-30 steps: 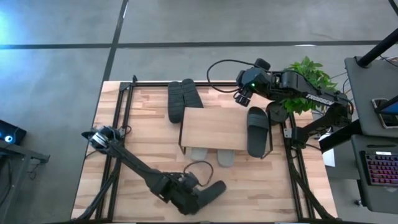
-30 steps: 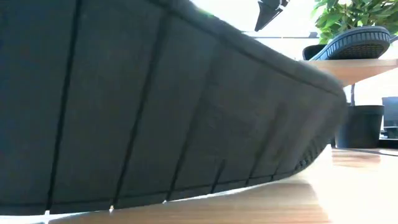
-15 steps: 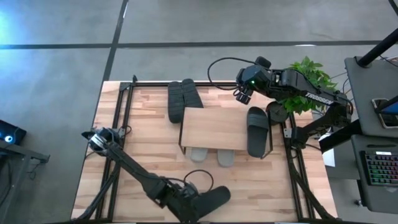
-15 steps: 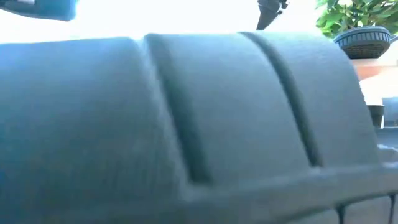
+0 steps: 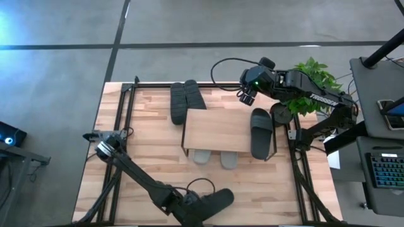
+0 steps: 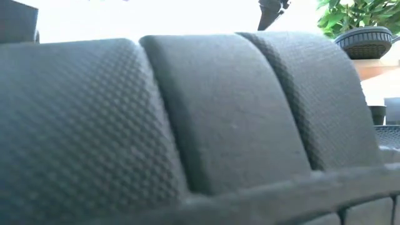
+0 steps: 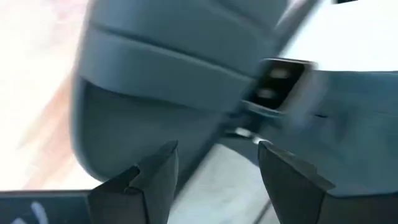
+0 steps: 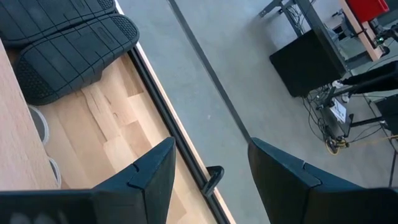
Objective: Pick and place slides into the shelf
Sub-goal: Put the black slipper on the shelf
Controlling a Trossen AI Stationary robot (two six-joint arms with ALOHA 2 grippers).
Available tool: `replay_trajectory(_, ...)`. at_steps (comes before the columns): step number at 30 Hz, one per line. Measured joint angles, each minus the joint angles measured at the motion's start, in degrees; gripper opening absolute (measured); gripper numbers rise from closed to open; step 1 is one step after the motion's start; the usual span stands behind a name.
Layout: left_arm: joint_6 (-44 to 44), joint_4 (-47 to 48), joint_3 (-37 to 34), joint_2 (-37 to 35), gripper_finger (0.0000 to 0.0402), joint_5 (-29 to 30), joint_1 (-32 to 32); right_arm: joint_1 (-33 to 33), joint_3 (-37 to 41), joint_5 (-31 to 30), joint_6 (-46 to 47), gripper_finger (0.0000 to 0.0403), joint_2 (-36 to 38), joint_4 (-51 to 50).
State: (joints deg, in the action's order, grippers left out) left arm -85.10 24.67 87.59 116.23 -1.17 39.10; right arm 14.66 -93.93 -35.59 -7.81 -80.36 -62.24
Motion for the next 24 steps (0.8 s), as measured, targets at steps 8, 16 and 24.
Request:
replay_trajectory(8,-3.1,4.2,0.2,4.0,0.0205,-0.4,-0.5,0.0,0.0,0.0,0.3,0.0194,0.0,0.1)
replay_trajectory(16,-3.9,20.6,-0.1,0.8,0.0204,8.3,-0.4,0.0,0.0,0.0,1.7,0.0194,0.0,0.8)
replay_trajectory(24,-10.4,42.0,-0.2,-5.6,0.0205,20.0,-0.7,0.0,0.0,0.1,3.3,0.0194,0.0,0.1)
